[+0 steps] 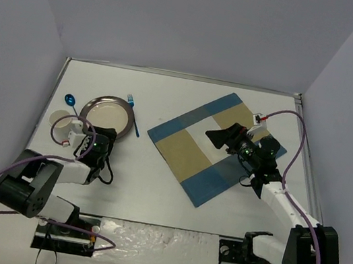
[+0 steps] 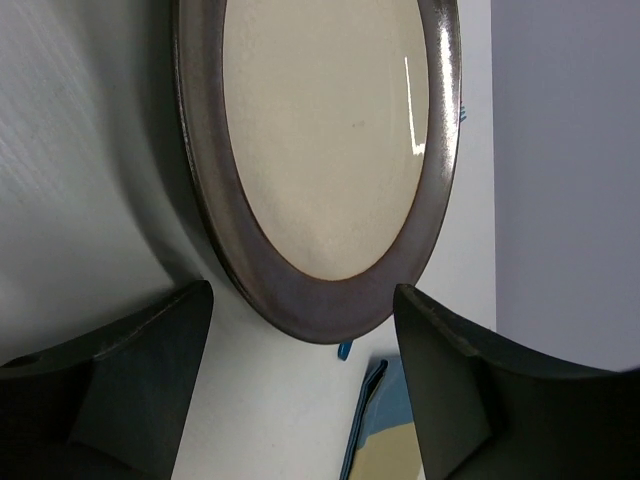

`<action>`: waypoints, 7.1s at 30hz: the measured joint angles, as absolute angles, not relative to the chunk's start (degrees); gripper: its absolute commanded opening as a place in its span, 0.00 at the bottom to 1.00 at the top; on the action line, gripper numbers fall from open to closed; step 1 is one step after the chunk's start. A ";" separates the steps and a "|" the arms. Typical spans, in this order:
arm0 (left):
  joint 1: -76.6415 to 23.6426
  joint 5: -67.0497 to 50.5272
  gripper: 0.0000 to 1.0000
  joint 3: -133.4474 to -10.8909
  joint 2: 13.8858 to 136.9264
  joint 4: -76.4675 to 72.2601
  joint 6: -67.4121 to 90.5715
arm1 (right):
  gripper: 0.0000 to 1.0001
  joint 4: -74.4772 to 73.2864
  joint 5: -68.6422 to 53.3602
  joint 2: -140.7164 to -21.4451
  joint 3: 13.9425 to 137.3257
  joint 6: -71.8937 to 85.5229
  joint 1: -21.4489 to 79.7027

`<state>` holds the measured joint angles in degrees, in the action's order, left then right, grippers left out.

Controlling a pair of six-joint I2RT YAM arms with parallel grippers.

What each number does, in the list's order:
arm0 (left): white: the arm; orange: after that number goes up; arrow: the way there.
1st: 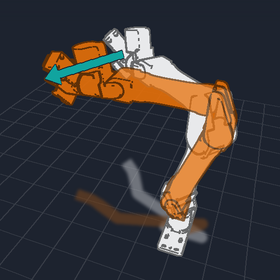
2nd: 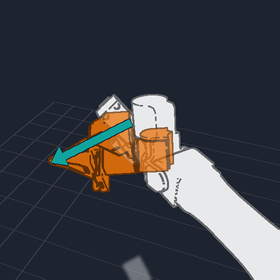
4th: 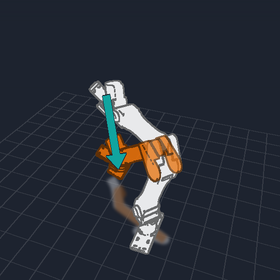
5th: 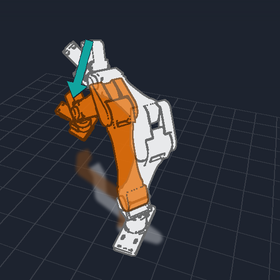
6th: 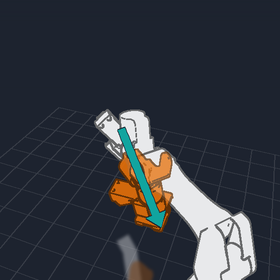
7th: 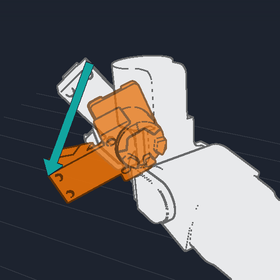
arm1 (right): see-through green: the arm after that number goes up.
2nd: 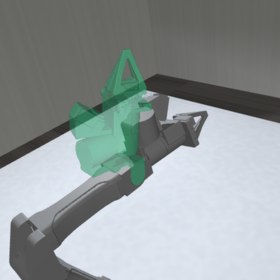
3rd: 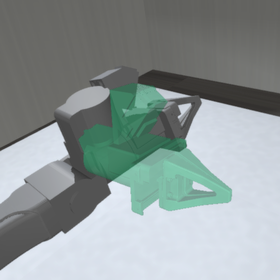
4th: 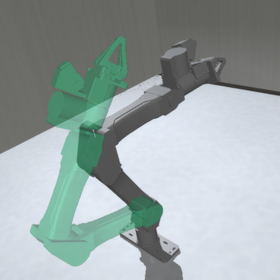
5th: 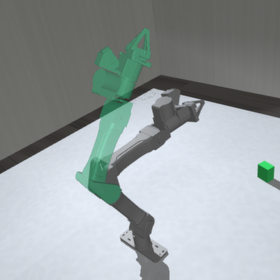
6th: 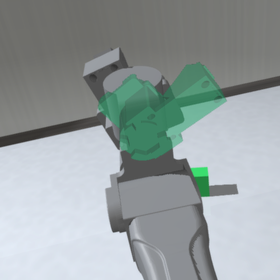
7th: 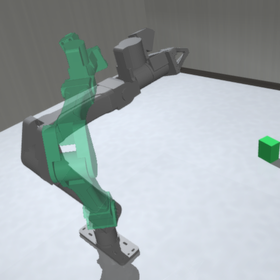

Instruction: Set the dinner table for one person

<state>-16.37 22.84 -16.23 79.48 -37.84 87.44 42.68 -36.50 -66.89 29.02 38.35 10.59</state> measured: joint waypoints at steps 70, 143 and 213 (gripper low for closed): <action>-18.59 -4.47 0.00 -31.61 63.86 -19.78 78.57 | 1.00 28.83 -30.86 -48.05 32.47 35.97 10.59; -38.30 -22.87 0.01 -62.19 125.71 -52.93 83.80 | 1.00 2.35 -17.32 -33.47 39.38 24.75 10.59; 26.35 -4.59 0.77 -68.03 78.94 40.07 22.79 | 1.00 0.60 -21.40 -38.94 40.16 23.51 15.99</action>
